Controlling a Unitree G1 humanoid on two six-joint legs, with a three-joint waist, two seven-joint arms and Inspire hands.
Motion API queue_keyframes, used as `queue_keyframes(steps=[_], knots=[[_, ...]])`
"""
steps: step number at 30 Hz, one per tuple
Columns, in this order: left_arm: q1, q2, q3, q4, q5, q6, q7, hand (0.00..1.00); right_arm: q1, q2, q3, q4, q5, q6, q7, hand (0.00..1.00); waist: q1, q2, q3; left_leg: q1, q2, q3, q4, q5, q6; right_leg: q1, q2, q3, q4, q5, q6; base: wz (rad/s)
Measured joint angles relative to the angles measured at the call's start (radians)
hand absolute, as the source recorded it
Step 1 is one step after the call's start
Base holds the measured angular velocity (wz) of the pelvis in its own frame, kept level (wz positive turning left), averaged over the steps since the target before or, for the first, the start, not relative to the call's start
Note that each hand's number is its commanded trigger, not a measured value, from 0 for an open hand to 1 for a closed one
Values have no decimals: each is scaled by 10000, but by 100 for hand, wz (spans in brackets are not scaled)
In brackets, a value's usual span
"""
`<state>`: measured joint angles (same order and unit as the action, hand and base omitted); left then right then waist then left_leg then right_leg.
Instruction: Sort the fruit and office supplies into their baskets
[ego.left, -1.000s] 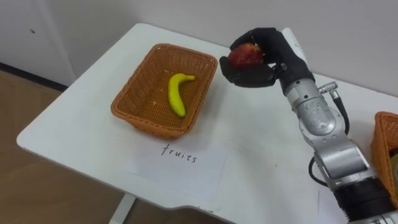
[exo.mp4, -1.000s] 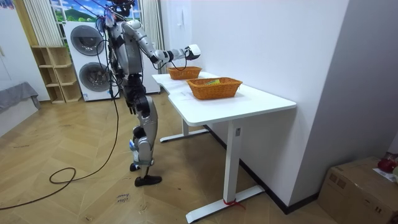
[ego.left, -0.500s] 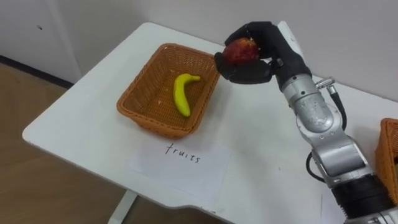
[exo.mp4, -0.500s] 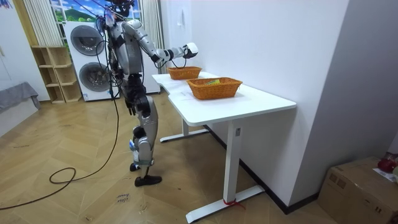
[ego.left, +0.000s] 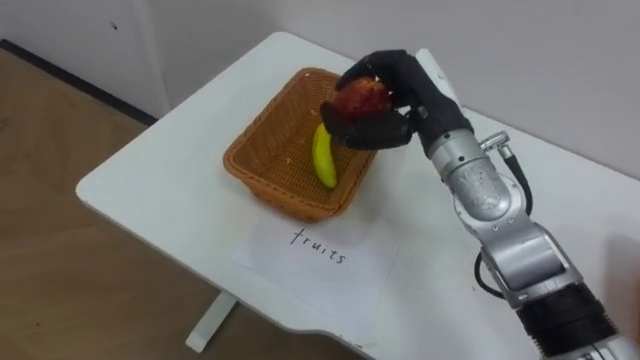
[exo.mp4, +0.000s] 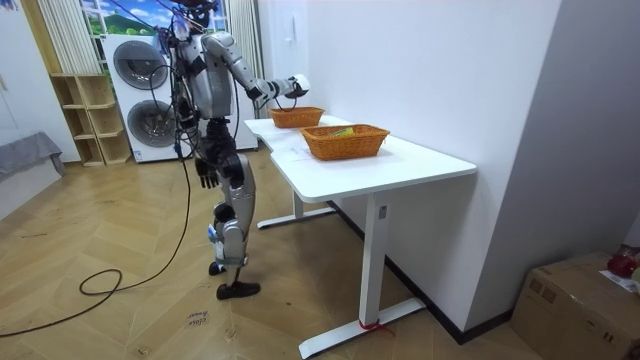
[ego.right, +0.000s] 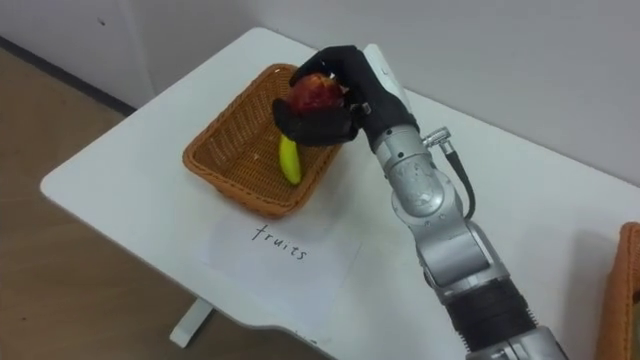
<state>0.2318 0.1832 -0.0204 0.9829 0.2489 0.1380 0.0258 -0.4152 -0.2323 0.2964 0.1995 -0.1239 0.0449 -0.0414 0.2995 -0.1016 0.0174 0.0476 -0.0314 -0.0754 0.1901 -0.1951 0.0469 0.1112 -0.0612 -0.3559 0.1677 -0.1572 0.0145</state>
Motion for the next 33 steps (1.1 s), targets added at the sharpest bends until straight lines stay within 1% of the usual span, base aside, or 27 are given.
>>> queue_keyframes(steps=[1, 2, 4, 5, 7, 11, 14, 21, 22, 23, 24, 25, 33], knots=[[-20, -21, 73, -137, 56, 47, 2, 0, -1, 9, 12, 94, 0, 4, -6, 100, 125, 5, -2, 0, 15, 80, -10, 0, 0, -34, 6, 46, -2, -4, 7, -14], [-30, -63, 195, -242, 71, 67, 34, 0, -6, 30, 96, 179, 0, 6, -12, 100, 173, 5, -3, -23, 20, 99, -19, 1, -1, -75, 9, 89, 0, -5, 8, -11], [-40, -97, 197, -262, 75, 85, 70, 0, -6, 36, 302, 263, -29, 49, -12, 100, 306, -2, -10, -24, 22, 134, -17, 1, -1, -97, 7, 125, -3, -5, 8, -7], [-51, -112, 196, -330, 78, 92, 110, 0, -6, 70, 446, 263, -23, 139, -10, 100, 329, 24, 3, -32, 21, 134, -18, 1, -1, -99, 5, 112, -6, -5, 8, -3], [-51, -114, 211, -428, 93, 97, 166, 0, -6, 186, 567, 263, -41, 214, -2, 100, 371, 19, -1, -37, 20, 109, -20, 1, -1, -103, 6, 108, -6, -5, 8, 4], [27, -142, 367, -433, 268, 163, 279, 0, -22, 345, 600, 263, 1, 214, -2, 100, 450, 40, 7, -29, 15, 75, -13, 1, -1, -97, -5, 51, -4, -6, 9, 2], [107, -141, 366, -412, 269, 172, 313, 0, -24, 355, 680, 318, 16, 214, -3, 100, 514, 76, 29, -35, 9, 63, -12, 1, 0, -78, -31, -14, 1, -9, 14, 0], [161, -142, 364, -408, 270, 171, 335, 0, -24, 433, 748, 629, 19, 214, 5, 100, 609, 72, 26, -62, -1, 29, 11, 1, 0, -68, -29, -34, 12, -14, 22, 0], [175, -142, 364, -408, 270, 171, 336, 0, -25, 436, 751, 629, 57, 214, 4, 85, 639, 73, 24, -61, -2, 29, 18, 1, 0, -68, -30, -38, 13, -14, 22, 0], [175, -142, 364, -409, 270, 171, 342, 0, -25, 437, 756, 629, 120, 214, 5, 58, 643, 74, 24, -61, -2, 30, 25, 1, 0, -69, -30, -36, 15, -14, 22, 0], [175, -142, 364, -409, 270, 171, 348, 0, -26, 437, 759, 629, 128, 214, 7, 4, 646, 75, 24, -61, -2, 30, 26, 1, 0, -69, -30, -36, 15, -14, 22, 0], [174, -142, 364, -410, 270, 170, 368, 0, -25, 438, 763, 630, 137, 214, 13, 0, 649, 74, 24, -62, -2, 30, 24, 1, 0, -73, -30, -35, 14, -14, 22, 0], [218, -139, 365, -425, 270, 169, 428, 0, -26, 450, 774, 633, 378, 214, 31, 0, 648, 51, 6, -76, -2, 29, 37, 1, 0, -75, -31, -39, 14, -14, 22, 0]])
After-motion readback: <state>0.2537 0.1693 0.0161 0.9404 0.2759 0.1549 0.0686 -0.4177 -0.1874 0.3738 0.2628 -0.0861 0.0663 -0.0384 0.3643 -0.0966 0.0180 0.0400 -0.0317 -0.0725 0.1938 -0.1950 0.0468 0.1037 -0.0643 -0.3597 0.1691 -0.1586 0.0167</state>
